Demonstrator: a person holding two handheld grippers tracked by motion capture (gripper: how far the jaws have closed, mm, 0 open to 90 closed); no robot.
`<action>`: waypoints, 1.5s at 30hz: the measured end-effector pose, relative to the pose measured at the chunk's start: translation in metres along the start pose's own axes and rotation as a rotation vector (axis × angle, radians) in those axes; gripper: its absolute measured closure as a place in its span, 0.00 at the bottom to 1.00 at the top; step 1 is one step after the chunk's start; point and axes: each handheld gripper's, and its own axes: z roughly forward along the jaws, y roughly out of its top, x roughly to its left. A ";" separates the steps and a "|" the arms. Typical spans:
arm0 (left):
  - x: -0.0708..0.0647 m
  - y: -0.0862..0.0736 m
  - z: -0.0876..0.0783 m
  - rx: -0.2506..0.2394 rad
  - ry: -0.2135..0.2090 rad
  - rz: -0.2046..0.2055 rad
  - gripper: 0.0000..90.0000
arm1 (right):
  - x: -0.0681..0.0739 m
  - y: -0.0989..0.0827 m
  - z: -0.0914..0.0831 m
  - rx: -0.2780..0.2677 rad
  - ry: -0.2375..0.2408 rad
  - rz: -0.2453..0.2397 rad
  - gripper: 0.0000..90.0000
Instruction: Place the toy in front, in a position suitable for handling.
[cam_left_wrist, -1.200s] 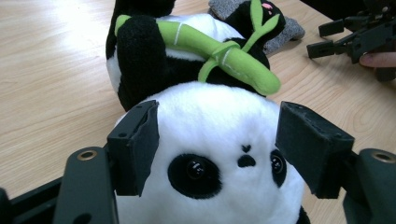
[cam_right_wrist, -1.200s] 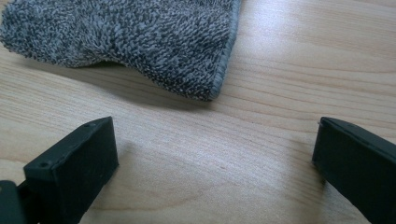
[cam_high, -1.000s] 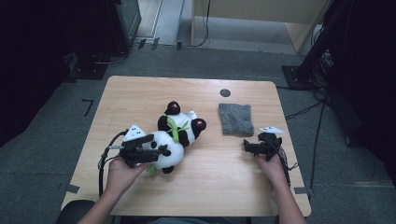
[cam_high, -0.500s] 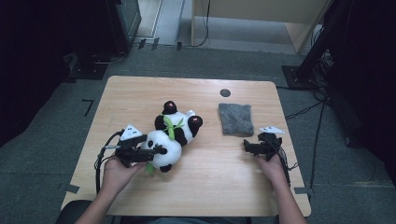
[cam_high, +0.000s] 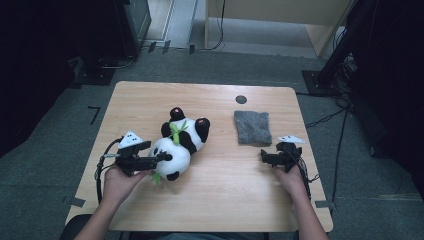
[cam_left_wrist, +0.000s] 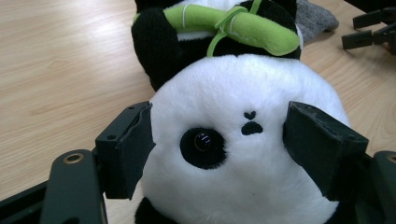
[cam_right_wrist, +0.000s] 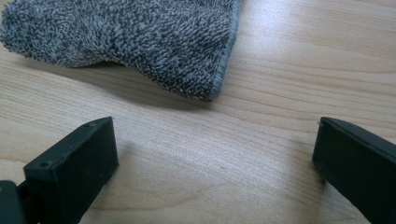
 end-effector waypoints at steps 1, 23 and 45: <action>0.002 0.000 -0.001 0.004 -0.018 -0.013 0.35 | 0.000 0.000 0.000 0.000 0.000 0.000 0.00; 0.008 0.005 0.016 0.061 -0.176 0.099 0.66 | 0.000 0.000 0.000 0.000 0.000 0.000 0.00; 0.015 0.006 0.007 0.028 -0.125 -0.005 0.41 | 0.001 0.003 -0.004 0.012 -0.004 0.002 0.14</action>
